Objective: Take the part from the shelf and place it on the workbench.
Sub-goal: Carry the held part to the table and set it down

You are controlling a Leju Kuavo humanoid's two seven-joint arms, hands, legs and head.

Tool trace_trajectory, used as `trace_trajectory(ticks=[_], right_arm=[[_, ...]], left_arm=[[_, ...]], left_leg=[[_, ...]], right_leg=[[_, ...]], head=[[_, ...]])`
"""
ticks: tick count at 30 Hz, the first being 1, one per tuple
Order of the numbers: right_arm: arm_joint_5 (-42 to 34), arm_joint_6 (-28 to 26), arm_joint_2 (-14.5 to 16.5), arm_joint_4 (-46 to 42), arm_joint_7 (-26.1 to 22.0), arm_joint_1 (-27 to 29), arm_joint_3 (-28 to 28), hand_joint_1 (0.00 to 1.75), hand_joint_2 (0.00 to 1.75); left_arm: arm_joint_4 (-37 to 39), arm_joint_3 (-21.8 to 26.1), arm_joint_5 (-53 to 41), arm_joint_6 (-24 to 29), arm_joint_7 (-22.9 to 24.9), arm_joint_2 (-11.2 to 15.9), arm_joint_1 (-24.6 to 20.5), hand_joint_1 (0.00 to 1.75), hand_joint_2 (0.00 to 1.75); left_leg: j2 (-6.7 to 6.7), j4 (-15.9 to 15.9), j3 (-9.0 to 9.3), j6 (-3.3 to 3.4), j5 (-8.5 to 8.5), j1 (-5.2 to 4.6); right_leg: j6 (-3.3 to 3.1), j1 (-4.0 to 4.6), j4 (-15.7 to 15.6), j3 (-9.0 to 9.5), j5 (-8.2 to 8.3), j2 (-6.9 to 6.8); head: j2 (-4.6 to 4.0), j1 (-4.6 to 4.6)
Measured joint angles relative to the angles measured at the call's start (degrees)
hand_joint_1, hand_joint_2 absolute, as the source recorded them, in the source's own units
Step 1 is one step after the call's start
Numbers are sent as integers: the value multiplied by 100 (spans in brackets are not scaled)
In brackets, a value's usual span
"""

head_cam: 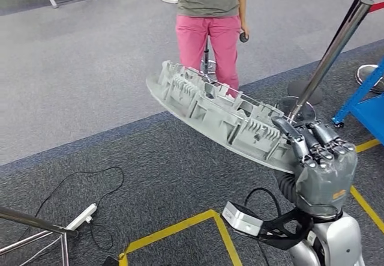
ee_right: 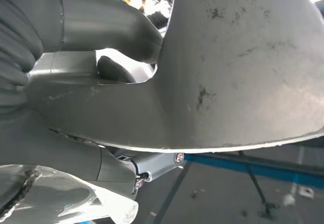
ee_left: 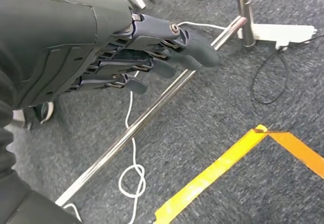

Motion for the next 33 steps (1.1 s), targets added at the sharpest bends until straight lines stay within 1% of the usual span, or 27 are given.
trace_trajectory(ticks=[1,2,3,5,6,7,9,10,11,12,13,15,16,17,18,19,20,21,22,23,25,27,29,30,31,32,33], right_arm=[[1,-68,130,-27,-201,102,-117,175,175],[2,-122,267,-52,-394,198,-227,175,175],[3,-158,402,-81,-564,284,-331,175,175],[4,-211,665,-137,-820,418,-516,175,175],[4,-238,780,-161,-906,470,-596,175,175],[4,-267,887,-177,-981,513,-670,175,175],[5,-318,1066,-192,-1118,590,-794,175,175],[5,-333,1148,-196,-1179,628,-846,175,175],[5,-347,1220,-202,-1234,668,-893,175,175],[5,-362,1280,-211,-1282,709,-937,175,175],[4,-376,1329,-218,-1322,747,-979,175,175],[4,-406,1408,-227,-1378,820,-1058,175,175],[5,-415,1442,-228,-1392,853,-1093,175,175],[6,-419,1471,-228,-1403,882,-1125,175,175],[7,-420,1495,-229,-1410,902,-1149,175,175],[7,-420,1516,-231,-1414,914,-1166,175,175],[6,-422,1534,-233,-1417,920,-1180,175,175],[5,-429,1552,-237,-1422,923,-1190,175,175],[5,-437,1567,-241,-1426,928,-1201,175,175],[6,-444,1583,-245,-1430,933,-1213,175,175],[8,-452,1617,-252,-1434,938,-1242,175,175],[9,-452,1657,-258,-1439,937,-1264,175,175],[8,-452,1692,-265,-1442,938,-1273,175,175],[8,-452,1703,-267,-1442,937,-1277,175,175],[8,-452,1709,-267,-1442,937,-1280,175,175],[9,-452,1712,-267,-1442,937,-1284,175,175],[9,-452,1715,-267,-1442,938,-1290,175,175]], left_arm=[[10,-13,-1,-3,-2,-2,9,0,175],[17,-25,-2,-6,-3,-3,19,0,175],[20,-38,-3,-9,-3,-2,27,0,175],[21,-61,-4,-11,-5,-2,26,0,175],[22,-69,-5,-11,-7,-3,17,0,175],[22,-73,-6,-12,-9,-3,10,0,175],[24,-75,-9,-13,-11,0,13,0,175],[25,-75,-11,-13,-11,0,24,0,175],[26,-74,-11,-13,-10,1,31,0,175],[28,-74,-12,-13,-10,1,29,0,175],[32,-74,-13,-14,-9,-2,22,0,175],[44,-74,-14,-17,-9,-6,5,0,175],[51,-74,-15,-19,-9,-8,5,0,175],[57,-74,-15,-21,-9,-8,8,0,175],[62,-74,-15,-22,-9,-8,10,0,175],[67,-74,-15,-23,-9,-9,10,0,175],[72,-74,-15,-24,-9,-10,8,0,175],[75,-74,-15,-25,-9,-10,3,0,175],[78,-74,-16,-26,-9,-9,0,0,175],[79,-74,-16,-26,-9,-8,2,0,175],[81,-73,-15,-26,-9,-4,14,0,175],[84,-72,-3,-26,-10,0,15,0,175],[88,-72,16,-26,-10,1,1,0,175],[90,-72,23,-26,-7,1,-4,0,175],[92,-71,27,-26,1,1,-2,0,175],[93,-70,32,-25,9,2,3,0,175],[93,-68,34,-25,17,3,8,0,175]], left_leg=[[19,207,-100,-10,-40,12],[29,209,-100,-11,27,19],[42,-9,12,-2,189,22],[164,-762,406,51,550,-5],[233,-1082,569,87,638,-27],[286,-1273,661,119,661,-48],[264,-1373,688,170,629,-67],[234,-1397,696,196,641,-60],[200,-1423,712,226,652,-51],[167,-1451,729,260,664,-39],[136,-1464,740,287,669,-31],[59,-1464,741,318,662,-36],[18,-1463,744,322,659,-39],[-27,-1462,749,322,657,-40],[-77,-1459,760,317,653,-39],[-127,-1455,772,307,646,-36],[-176,-1443,778,288,635,-39],[-224,-1420,771,265,623,-44],[-262,-1402,754,235,620,-46],[-297,-1388,734,204,623,-44],[-346,-1378,709,147,628,-21],[-238,-1193,631,92,496,-15],[-59,-593,353,40,177,-9],[-14,-210,168,22,17,0],[8,84,24,12,-72,8],[19,211,-40,12,-62,12],[28,112,6,21,55,12]], right_leg=[[-6,4,1,8,-12,-52],[-6,6,3,18,-24,-97],[-1,8,3,35,-38,-137],[29,24,8,75,-76,-209],[54,38,13,85,-95,-241],[80,51,14,88,-109,-271],[133,61,3,94,-121,-334],[161,52,9,93,-141,-323],[183,42,73,65,-200,-261],[199,34,240,-15,-309,-172],[207,27,529,-160,-464,-68],[220,27,1290,-557,-780,35],[227,27,1551,-709,-839,47],[232,26,1615,-770,-787,51],[233,22,1433,-707,-621,58],[232,14,1076,-551,-393,91],[231,1,681,-365,-208,177],[225,-14,345,-195,-88,263],[218,-20,150,-91,-42,334],[202,-14,79,-45,-54,371],[148,-2,54,-22,-43,307],[79,-10,20,12,-32,212],[25,-6,5,39,-41,99],[9,2,6,44,-49,42],[2,10,7,48,-57,-11],[-2,16,7,55,-66,-59],[-1,23,8,66,-76,-104]], head=[[0,-2],[0,-2],[0,-4],[0,-4],[0,-4],[0,3],[0,9],[0,12],[0,13],[0,20],[0,26],[0,39],[0,40],[0,42],[0,43],[0,44],[0,44],[0,40],[0,37],[0,37],[0,41],[0,15],[0,-15],[0,-17],[0,-16],[0,-17],[0,-17]])
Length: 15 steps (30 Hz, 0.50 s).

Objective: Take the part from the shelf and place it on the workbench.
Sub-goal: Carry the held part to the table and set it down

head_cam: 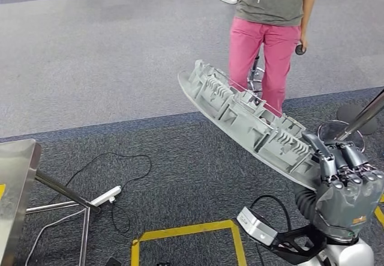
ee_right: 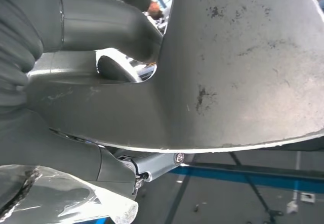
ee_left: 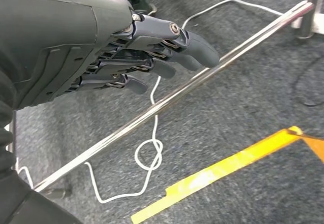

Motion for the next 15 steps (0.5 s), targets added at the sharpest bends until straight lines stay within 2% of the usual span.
trace_trajectory(ticks=[2,3,4,5,7,9,11,13,14,15], right_arm=[[0,0,14,0,-1,-2,-12,175,175],[-1,0,21,0,-2,-3,-17,175,175],[-1,0,26,0,-2,-5,-21,175,175],[-1,0,29,0,-2,-7,-24,175,175],[0,0,36,0,-2,-11,-28,175,175],[-1,0,39,-3,-1,-14,-29,175,175],[-2,0,39,-7,2,-16,-32,175,175],[-2,0,39,-8,9,-14,-39,175,175],[-1,-1,39,-8,10,-14,-44,175,175],[-1,-4,39,-8,4,-15,-51,175,175]], left_arm=[[0,4,4,4,7,8,1,0,175],[0,5,5,6,7,13,-5,0,175],[0,5,7,8,9,16,-14,0,175],[1,6,9,9,14,18,-20,0,175],[1,11,17,13,32,22,-13,0,175],[0,18,26,16,43,27,0,0,175],[0,21,36,15,44,30,-14,0,175],[0,21,46,8,53,33,-25,0,175],[0,23,54,3,63,37,-23,0,175],[0,26,60,-5,76,40,-21,0,175]], left_leg=[[101,-685,346,52,377,-20],[178,-1043,531,85,502,-47],[246,-1297,656,115,559,-72],[286,-1422,710,138,553,-94],[229,-1483,719,180,536,-100],[158,-1547,758,241,559,-78],[87,-1584,786,298,570,-63],[8,-1581,787,324,564,-70],[-35,-1579,790,327,561,-74],[-83,-1576,797,326,559,-75]], right_leg=[[15,11,-1,39,-29,-79],[33,24,4,52,-48,-115],[54,37,6,58,-62,-149],[78,49,6,58,-71,-182],[129,58,-8,64,-84,-249],[183,46,118,14,-198,-158],[216,31,689,-269,-496,44],[237,23,1449,-679,-774,139],[245,18,1637,-802,-784,151],[250,13,1593,-812,-672,155]], head=[[0,1],[0,-1],[0,2],[0,4],[0,9],[-1,20],[-1,46],[0,59],[0,58],[0,59]])
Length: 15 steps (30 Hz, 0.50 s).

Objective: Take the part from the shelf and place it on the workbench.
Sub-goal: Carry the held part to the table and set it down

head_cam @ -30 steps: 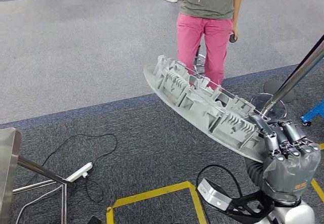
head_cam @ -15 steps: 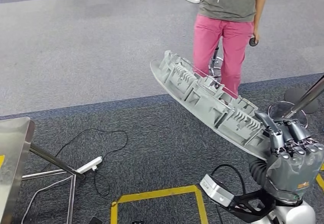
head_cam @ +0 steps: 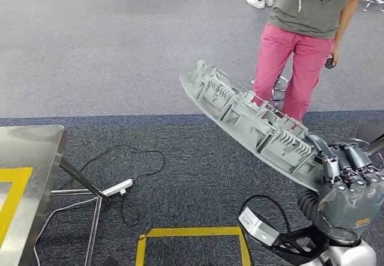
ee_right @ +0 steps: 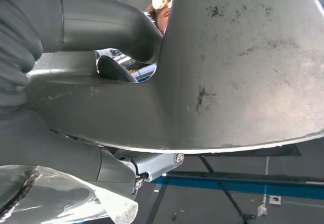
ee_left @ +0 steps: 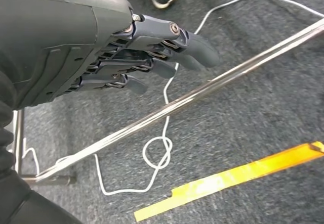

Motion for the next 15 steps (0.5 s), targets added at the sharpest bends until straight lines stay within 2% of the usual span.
trace_trajectory(ticks=[1,2,3,4,5,7,9,11,13,14,15], right_arm=[[1,-4,1,0,-11,-4,-6,175,175],[1,-9,1,-2,-27,-9,-11,175,175],[0,-16,3,-3,-47,-15,-15,175,175],[-1,-26,7,-5,-64,-20,-17,175,175],[-1,-36,11,-9,-80,-23,-18,175,175],[-1,-56,22,-15,-96,-27,-22,175,175],[1,-71,30,-22,-103,-28,-25,175,175],[-1,-89,35,-33,-107,-28,-25,175,175],[-1,-98,35,-40,-107,-28,-26,175,175],[0,-99,35,-40,-108,-28,-26,175,175],[1,-99,35,-40,-109,-28,-26,175,175]], left_arm=[[1,4,5,-9,11,2,1,0,175],[1,8,9,-18,19,4,0,0,175],[1,13,11,-26,24,5,-5,0,175],[1,17,13,-31,26,6,-9,0,175],[1,22,15,-34,26,8,-10,0,175],[0,43,19,-40,27,10,-2,0,175],[1,71,26,-44,27,16,7,0,175],[2,84,34,-44,27,19,-6,0,175],[2,87,39,-44,27,19,-16,0,175],[2,89,40,-44,27,19,-12,0,175],[2,91,40,-44,27,19,-6,0,175]], left_leg=[[-54,4,11,-7,-5,2],[-106,9,20,-20,-13,5],[-154,28,19,-41,-26,-2],[-197,46,6,-67,-31,-6],[-230,61,-18,-98,-28,-8],[-293,71,-57,-159,-8,7],[-228,163,-97,-217,-80,17],[-47,646,-316,-274,-354,25],[54,1399,-688,-314,-666,49],[68,1633,-808,-323,-716,60],[75,1662,-827,-325,-656,68]], right_leg=[[0,-9,-270,105,210,12],[0,-23,-671,281,446,67],[-2,-37,-1061,468,612,144],[-14,-47,-1347,615,702,212],[-29,-47,-1496,692,720,264],[-81,-33,-1551,728,701,238],[-142,-38,-1592,758,721,160],[-198,-43,-1624,796,721,51],[-233,-29,-1627,807,703,-62],[-240,-23,-1626,813,694,-113],[-242,-19,-1626,820,685,-159]], head=[[0,-1],[0,2],[0,6],[0,6],[0,11],[0,13],[-1,-1],[-1,-27],[0,-38],[0,-40],[0,-39]])
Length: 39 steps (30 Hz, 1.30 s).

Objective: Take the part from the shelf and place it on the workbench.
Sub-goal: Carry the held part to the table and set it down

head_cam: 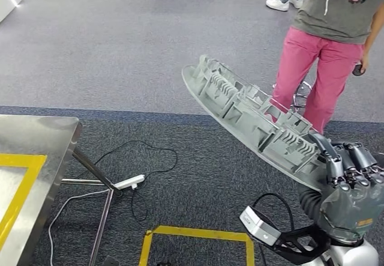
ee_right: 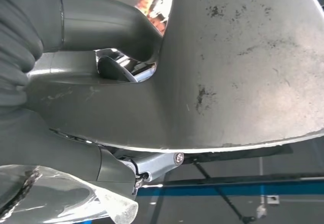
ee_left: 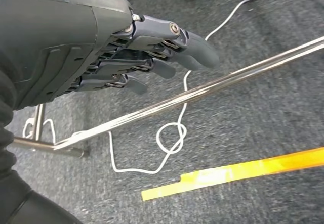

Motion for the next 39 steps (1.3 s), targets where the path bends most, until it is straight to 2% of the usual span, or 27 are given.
trace_trajectory(ticks=[1,3,5,6,8,10,12,13,14,15,16,17,18,20,21,23,24,26,28,29,30,31,32,33,35,37,39], right_arm=[[0,0,0,0,-1,0,0,175,175],[0,0,1,0,-3,-1,0,175,175],[0,-1,1,-1,-4,-1,-2,175,175],[0,-1,1,-2,-4,-2,-3,175,175],[0,-2,1,-2,-13,-5,-4,175,175],[-1,-3,1,-7,-31,-8,-6,175,175],[-2,-8,0,-14,-56,-9,-13,175,175],[-2,-10,0,-15,-72,-9,-20,175,175],[-2,-13,0,-14,-87,-8,-28,175,175],[-1,-14,0,-14,-99,-8,-37,175,175],[-1,-14,0,-13,-107,-7,-45,175,175],[0,-15,1,-14,-111,-8,-50,175,175],[-1,-15,1,-14,-114,-10,-54,175,175],[-1,-19,4,-16,-122,-15,-58,175,175],[-1,-22,7,-16,-126,-18,-61,175,175],[0,-26,12,-16,-126,-24,-67,175,175],[1,-23,13,-16,-120,-29,-69,175,175],[1,-16,13,-16,-104,-38,-69,175,175],[1,-11,13,-16,-84,-41,-69,175,175],[1,-8,13,-15,-73,-42,-69,175,175],[2,-4,13,-14,-60,-42,-69,175,175],[2,1,13,-14,-44,-43,-68,175,175],[3,6,13,-13,-30,-46,-66,175,175],[3,13,13,-13,-12,-51,-61,175,175],[3,26,10,-13,26,-65,-47,175,175],[2,43,4,-13,67,-86,-34,175,175],[3,62,-3,-13,95,-111,-16,175,175]], left_arm=[[0,2,1,0,0,0,5,0,175],[0,6,9,2,0,1,1,0,175],[0,12,25,7,2,4,-21,0,175],[0,18,32,9,4,7,-28,0,175],[0,36,45,11,15,13,-20,0,175],[0,49,67,12,22,17,-11,0,175],[0,57,86,10,25,15,-29,0,175],[0,63,92,6,26,14,-37,0,175],[0,72,101,2,28,12,-41,0,175],[0,84,116,-2,33,11,-40,0,175],[0,100,131,-4,38,11,-38,0,175],[0,115,148,-4,43,9,-38,0,175],[0,128,166,-4,46,6,-38,0,175],[0,144,195,-5,53,1,-47,0,175],[0,151,208,-6,61,2,-47,0,175],[-1,176,236,-7,92,4,-35,0,175],[-3,195,254,-7,108,8,-24,0,175],[-7,226,295,-13,129,9,-17,0,175],[-9,244,326,-23,139,7,-35,0,175],[-9,255,342,-28,146,7,-42,0,175],[-9,270,361,-30,154,7,-44,0,175],[-9,286,380,-31,162,7,-40,0,175],[-9,300,398,-33,171,7,-36,0,175],[-10,311,418,-35,178,8,-35,0,175],[-19,324,453,-37,194,8,-52,0,175],[-31,332,488,-40,215,9,-70,0,175],[-39,355,508,-42,227,11,-57,0,175]], left_leg=[[13,-202,98,7,160,3],[156,-942,479,46,531,-19],[311,-1464,733,101,652,-64],[331,-1536,756,122,623,-86],[259,-1582,759,176,626,-85],[171,-1627,784,238,650,-63],[71,-1642,794,284,663,-54],[13,-1641,792,298,664,-57],[-50,-1640,794,301,665,-60],[-119,-1638,797,302,665,-61],[-193,-1636,804,301,664,-61],[-270,-1633,813,296,662,-58],[-344,-1628,818,285,658,-56],[-477,-1594,790,237,651,-60],[-533,-1585,763,202,658,-55],[-645,-1587,718,134,687,-31],[-646,-1570,705,106,675,-24],[-437,-1297,577,52,494,-32],[-123,-619,256,4,143,-31],[-46,-272,89,-13,8,-22],[-9,-57,-13,-22,-41,-12],[8,-36,-18,-24,12,-6],[27,-227,86,-17,157,-4],[93,-585,282,3,354,-10],[356,-1289,656,61,588,-68],[494,-1562,773,123,595,-123],[375,-1602,771,189,607,-120]], right_leg=[[4,3,0,14,-10,-41],[31,18,1,51,-39,-117],[78,46,15,62,-68,-183],[103,57,18,59,-78,-220],[156,49,22,55,-105,-271],[205,26,208,-33,-245,-121],[230,12,846,-354,-555,87],[239,11,1234,-561,-696,127],[245,12,1527,-732,-760,143],[248,11,1620,-813,-711,152],[246,9,1494,-785,-558,166],[239,4,1179,-658,-339,208],[231,-8,794,-488,-146,322],[212,-38,209,-200,36,544],[197,-39,106,-142,32,602],[153,-19,82,-120,35,521],[121,-18,68,-107,46,455],[59,-28,23,-75,61,301],[20,-14,10,-61,52,135],[9,-4,11,-62,44,49],[0,4,12,-60,35,-35],[-3,9,13,-56,26,-111],[-2,14,14,-47,17,-182],[7,18,14,-30,4,-249],[48,47,22,-1,-30,-370],[98,75,28,12,-58,-486],[152,67,33,23,-93,-549]], head=[[0,-2],[0,-1],[0,5],[0,9],[0,14],[0,28],[0,51],[0,56],[0,56],[0,58],[0,57],[0,58],[0,60],[0,55],[0,55],[0,56],[0,57],[0,28],[0,3],[0,4],[0,4],[0,4],[0,3],[0,3],[0,4],[0,11],[0,14]])
